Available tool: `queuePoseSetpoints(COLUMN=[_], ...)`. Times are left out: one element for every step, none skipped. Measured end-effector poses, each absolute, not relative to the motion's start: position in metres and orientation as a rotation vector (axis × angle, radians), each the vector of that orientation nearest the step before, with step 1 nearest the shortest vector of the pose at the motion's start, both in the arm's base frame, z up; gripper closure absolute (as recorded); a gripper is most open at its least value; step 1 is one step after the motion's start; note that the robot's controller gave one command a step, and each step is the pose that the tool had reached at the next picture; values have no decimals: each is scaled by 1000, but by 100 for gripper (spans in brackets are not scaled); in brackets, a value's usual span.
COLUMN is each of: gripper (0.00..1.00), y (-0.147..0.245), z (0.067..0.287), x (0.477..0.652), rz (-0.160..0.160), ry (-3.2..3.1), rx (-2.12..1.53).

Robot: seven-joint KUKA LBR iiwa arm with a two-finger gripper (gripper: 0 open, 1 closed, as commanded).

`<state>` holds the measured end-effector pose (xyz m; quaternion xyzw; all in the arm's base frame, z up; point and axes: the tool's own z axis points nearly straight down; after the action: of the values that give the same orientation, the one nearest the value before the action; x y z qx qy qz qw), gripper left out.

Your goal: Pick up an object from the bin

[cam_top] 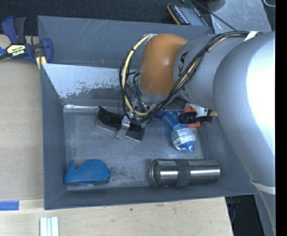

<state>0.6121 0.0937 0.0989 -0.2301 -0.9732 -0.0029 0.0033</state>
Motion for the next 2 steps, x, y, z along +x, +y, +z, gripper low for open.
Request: queuePoseSetpoints(gripper=[0, 100], y=[93, 93], z=[70, 71], x=[621, 618], rz=[-6, -17], ry=[-3131, -3025], rx=[-244, -823])
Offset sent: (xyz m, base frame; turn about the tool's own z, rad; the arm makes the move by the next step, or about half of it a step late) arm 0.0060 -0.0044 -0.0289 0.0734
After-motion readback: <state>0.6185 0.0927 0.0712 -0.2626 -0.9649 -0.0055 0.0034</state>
